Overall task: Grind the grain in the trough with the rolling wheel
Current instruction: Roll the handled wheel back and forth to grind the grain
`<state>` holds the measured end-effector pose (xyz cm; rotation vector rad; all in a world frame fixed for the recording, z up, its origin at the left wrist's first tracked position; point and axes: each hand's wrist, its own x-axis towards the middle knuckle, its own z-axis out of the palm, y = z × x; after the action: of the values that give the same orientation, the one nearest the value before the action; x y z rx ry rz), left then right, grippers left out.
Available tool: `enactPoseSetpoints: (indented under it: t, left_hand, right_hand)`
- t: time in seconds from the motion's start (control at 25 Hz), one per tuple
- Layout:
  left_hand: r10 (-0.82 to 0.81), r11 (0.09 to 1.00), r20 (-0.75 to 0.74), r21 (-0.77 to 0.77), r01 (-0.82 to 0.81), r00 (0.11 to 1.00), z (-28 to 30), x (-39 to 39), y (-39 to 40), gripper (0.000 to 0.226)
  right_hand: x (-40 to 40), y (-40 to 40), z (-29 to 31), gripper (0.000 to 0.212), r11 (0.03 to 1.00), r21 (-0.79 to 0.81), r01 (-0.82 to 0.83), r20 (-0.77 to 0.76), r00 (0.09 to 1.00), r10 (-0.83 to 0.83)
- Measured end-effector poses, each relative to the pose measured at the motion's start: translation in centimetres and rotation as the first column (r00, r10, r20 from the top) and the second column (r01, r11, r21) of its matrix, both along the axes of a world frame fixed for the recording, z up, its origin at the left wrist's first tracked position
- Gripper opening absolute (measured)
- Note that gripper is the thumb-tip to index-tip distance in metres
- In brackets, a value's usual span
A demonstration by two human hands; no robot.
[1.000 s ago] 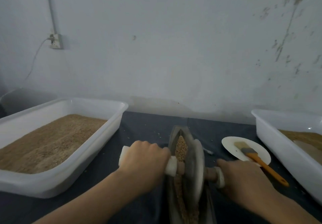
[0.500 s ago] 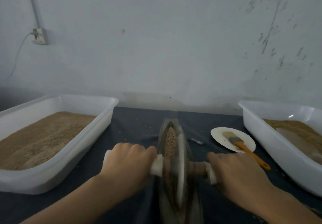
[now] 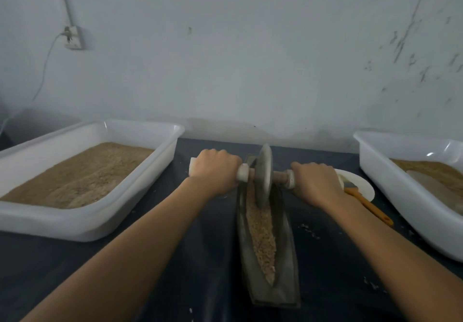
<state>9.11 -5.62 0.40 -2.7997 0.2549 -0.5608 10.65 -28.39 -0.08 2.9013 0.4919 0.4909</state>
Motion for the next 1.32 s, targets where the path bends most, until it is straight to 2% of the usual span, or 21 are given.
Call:
enactPoseSetpoints:
  t: [0.12,0.28,0.32,0.44,0.52,0.6,0.72,0.84,0.92,1.0,1.08,1.16,1.24,1.32]
  left_hand:
    - [-0.034,0.999,0.013,-0.014,0.034,0.999,-0.8,-3.1,0.3,0.016]
    - [-0.198,0.980,0.139,0.062,0.191,0.970,-2.4,-8.2,1.6,0.038]
    - [-0.222,0.974,0.148,0.073,0.213,0.964,-2.2,-8.3,1.9,0.040]
    - [-0.170,0.985,0.079,0.054,0.166,0.982,-2.2,-6.0,1.4,0.034]
    - [-0.082,0.997,0.081,0.012,0.081,0.993,-1.9,-2.8,0.8,0.022]
    - [-0.014,1.000,0.083,-0.003,0.015,0.996,-1.3,-0.1,0.6,0.015]
    - [0.022,0.998,0.047,-0.057,-0.020,0.999,-0.8,0.2,0.3,0.015]
    - [-0.007,0.998,0.038,-0.063,0.010,0.999,-2.0,-3.8,1.0,0.018]
    - [-0.132,0.990,0.084,-0.044,0.136,0.988,-2.7,-7.5,1.9,0.025]
    - [-0.261,0.964,0.178,-0.005,0.266,0.949,-2.3,-9.9,2.5,0.040]
    - [-0.265,0.964,0.156,0.037,0.263,0.951,-1.6,-9.9,2.3,0.044]
    - [-0.172,0.982,0.119,0.094,0.161,0.978,-1.7,-7.9,1.4,0.038]
    - [-0.066,0.995,0.115,0.077,0.057,0.991,-1.5,-4.3,0.9,0.027]
    - [-0.013,0.999,0.112,0.042,0.008,0.994,-1.3,-1.4,0.8,0.021]
  right_hand:
    - [-3.6,-1.3,-0.6,0.023,0.998,-0.023,-0.059,0.008,0.998,0.059]
    - [-9.3,-3.7,-1.6,0.051,0.959,-0.076,-0.272,0.185,0.942,0.281]
    - [-9.7,-4.0,-1.4,0.057,0.954,-0.079,-0.288,0.184,0.937,0.298]
    - [-7.0,-3.2,-1.5,0.052,0.976,-0.135,-0.170,0.145,0.971,0.190]
    - [-3.3,-1.8,-1.4,0.036,0.997,-0.060,-0.045,0.098,0.994,0.051]
    - [0.2,-0.3,-0.9,0.024,1.000,-0.020,-0.008,0.089,0.996,0.010]
    - [1.0,0.4,-0.1,0.020,0.999,-0.036,-0.022,0.122,0.992,0.027]
    - [-3.1,-0.9,-0.8,0.031,0.988,-0.086,-0.125,0.139,0.981,0.137]
    - [-6.9,-2.2,-1.3,0.048,0.965,-0.141,-0.222,0.224,0.942,0.249]
    - [-9.4,-3.4,-0.8,0.060,0.952,-0.092,-0.292,0.239,0.922,0.306]
    - [-9.8,-3.9,-0.8,0.057,0.965,-0.076,-0.251,0.124,0.958,0.259]
    - [-8.1,-3.1,-0.9,0.040,0.992,-0.051,-0.115,-0.028,0.993,0.114]
    - [-4.7,-1.8,-0.8,0.030,0.999,0.026,-0.036,-0.047,0.998,0.037]
    - [-1.2,-0.7,-0.6,0.026,1.000,0.021,-0.010,-0.016,1.000,0.010]
